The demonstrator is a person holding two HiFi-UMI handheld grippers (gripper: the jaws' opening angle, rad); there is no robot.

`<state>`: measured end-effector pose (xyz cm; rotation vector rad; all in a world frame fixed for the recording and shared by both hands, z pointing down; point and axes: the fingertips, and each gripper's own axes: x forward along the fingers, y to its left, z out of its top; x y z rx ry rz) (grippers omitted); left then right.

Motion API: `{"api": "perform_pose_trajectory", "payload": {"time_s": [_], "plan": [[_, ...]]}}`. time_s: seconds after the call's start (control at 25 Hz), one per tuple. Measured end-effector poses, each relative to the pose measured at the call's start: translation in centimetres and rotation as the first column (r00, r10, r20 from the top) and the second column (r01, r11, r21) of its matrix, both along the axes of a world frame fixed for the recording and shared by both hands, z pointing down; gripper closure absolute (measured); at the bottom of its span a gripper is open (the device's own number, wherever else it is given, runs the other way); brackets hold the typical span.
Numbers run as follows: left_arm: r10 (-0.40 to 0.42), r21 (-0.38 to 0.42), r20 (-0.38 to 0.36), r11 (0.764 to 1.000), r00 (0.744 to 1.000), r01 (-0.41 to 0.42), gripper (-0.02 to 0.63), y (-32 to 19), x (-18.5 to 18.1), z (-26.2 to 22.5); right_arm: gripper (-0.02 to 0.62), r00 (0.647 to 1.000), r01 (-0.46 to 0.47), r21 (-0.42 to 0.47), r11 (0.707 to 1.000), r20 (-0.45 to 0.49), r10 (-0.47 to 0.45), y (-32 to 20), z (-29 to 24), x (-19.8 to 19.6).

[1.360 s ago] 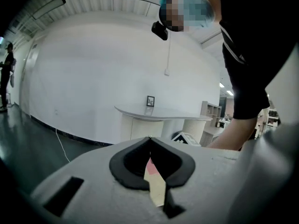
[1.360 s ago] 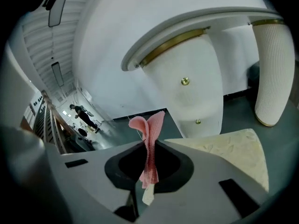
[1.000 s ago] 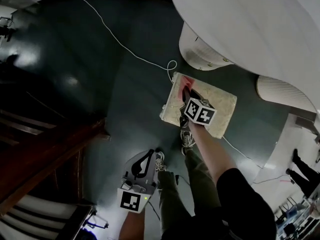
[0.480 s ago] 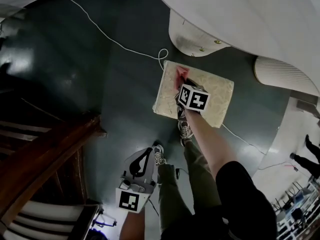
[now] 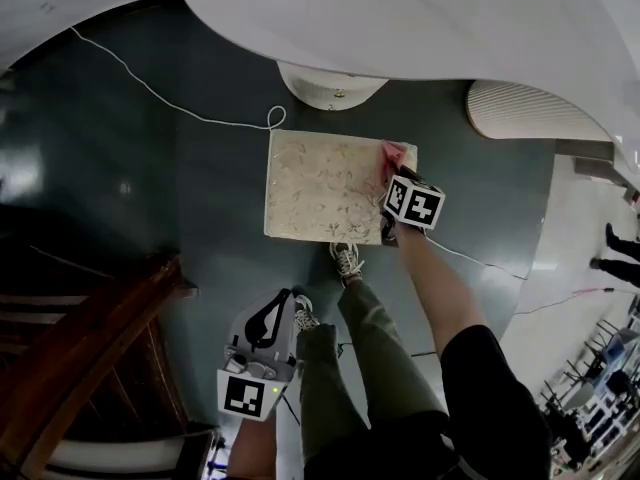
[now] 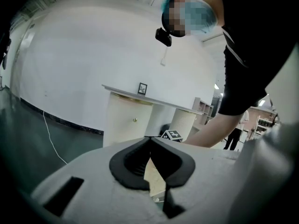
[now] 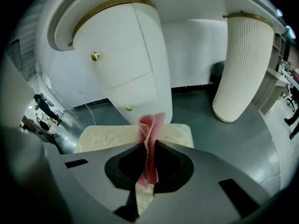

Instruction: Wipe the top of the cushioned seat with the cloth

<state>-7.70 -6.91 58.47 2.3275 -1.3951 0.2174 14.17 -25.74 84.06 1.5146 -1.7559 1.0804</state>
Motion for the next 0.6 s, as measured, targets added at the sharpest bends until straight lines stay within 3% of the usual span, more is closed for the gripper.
{"api": "perform_pose_trajectory", "payload": {"time_s": [0.36,0.6], "plan": [[0.095,0.022,-0.025,0.995,0.995,-0.094,0.589,-2.3,5.2,-0.6,0.569,0.989,-0.103,-0.056,0.993,-0.114,0.097,1.7,0.1,10.6],[0.109,0.025,-0.005,0.994,0.994,-0.109,0.589,-1.6,5.3,-1.7,0.569,0.995,-0.097,-0.014,0.995,-0.032,0.096,2.7,-1.7,8.7]]}}
